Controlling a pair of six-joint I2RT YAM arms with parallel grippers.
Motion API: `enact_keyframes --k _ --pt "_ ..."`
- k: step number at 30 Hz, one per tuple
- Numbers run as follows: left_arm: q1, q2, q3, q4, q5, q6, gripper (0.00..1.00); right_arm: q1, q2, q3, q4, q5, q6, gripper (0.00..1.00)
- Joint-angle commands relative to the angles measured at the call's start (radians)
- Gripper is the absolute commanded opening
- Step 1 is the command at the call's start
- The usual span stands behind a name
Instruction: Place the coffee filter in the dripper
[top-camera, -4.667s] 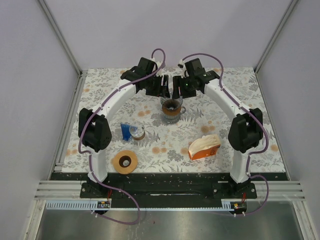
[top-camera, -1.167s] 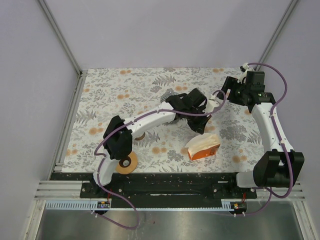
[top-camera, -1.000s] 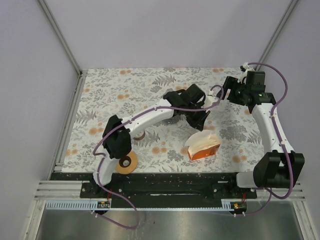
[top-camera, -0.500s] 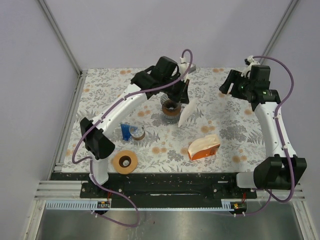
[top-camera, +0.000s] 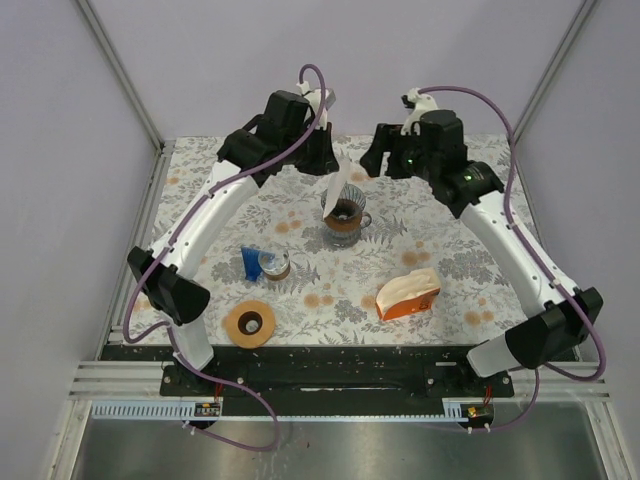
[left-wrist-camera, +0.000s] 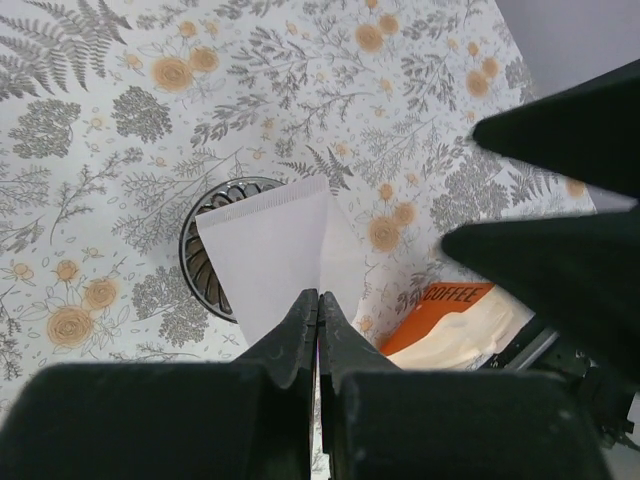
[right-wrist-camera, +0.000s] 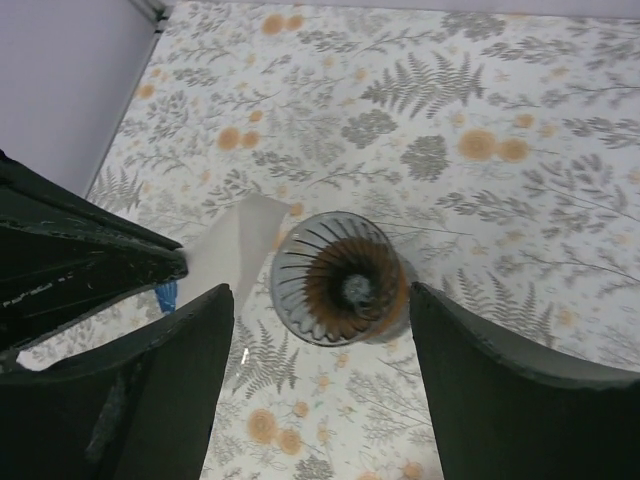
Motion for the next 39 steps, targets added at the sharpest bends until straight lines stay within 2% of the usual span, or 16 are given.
enact_keyframes --k 1,7,12,14,15,18,23,27,35,39 --pt "0.013 -0.058 0.001 0.051 -0.082 -0.047 0.0 0.084 0.082 0.07 0.087 -0.005 0.078 0.78" --pt "0.016 -0.058 -0.002 0.062 -0.106 -0.046 0.0 0.13 0.15 0.093 0.104 -0.033 0.101 0.77" --pt "0.022 -0.053 0.004 0.068 -0.096 -0.047 0.0 0.14 0.183 0.081 0.113 -0.036 0.118 0.71" --pt "0.023 -0.053 0.005 0.073 -0.099 -0.044 0.0 0.139 0.202 0.081 0.102 -0.028 0.118 0.62" --pt "0.028 -0.053 0.004 0.074 -0.099 -0.041 0.0 0.139 0.208 0.083 0.095 -0.019 0.112 0.51" --pt "0.048 -0.055 -0.019 0.085 -0.102 -0.032 0.0 0.137 0.225 0.096 0.058 0.039 0.074 0.29" --pt "0.056 -0.047 -0.097 0.113 -0.099 0.007 0.0 0.108 0.262 0.171 -0.074 0.067 0.018 0.11" --pt "0.056 -0.032 -0.117 0.113 -0.108 0.025 0.0 0.079 0.311 0.257 -0.217 0.061 -0.035 0.01" --pt "0.057 -0.022 -0.146 0.114 -0.133 0.071 0.0 0.021 0.42 0.44 -0.491 -0.032 -0.109 0.0" --pt "0.056 -0.035 -0.189 0.114 -0.125 0.083 0.0 0.018 0.481 0.516 -0.574 -0.104 -0.128 0.0"
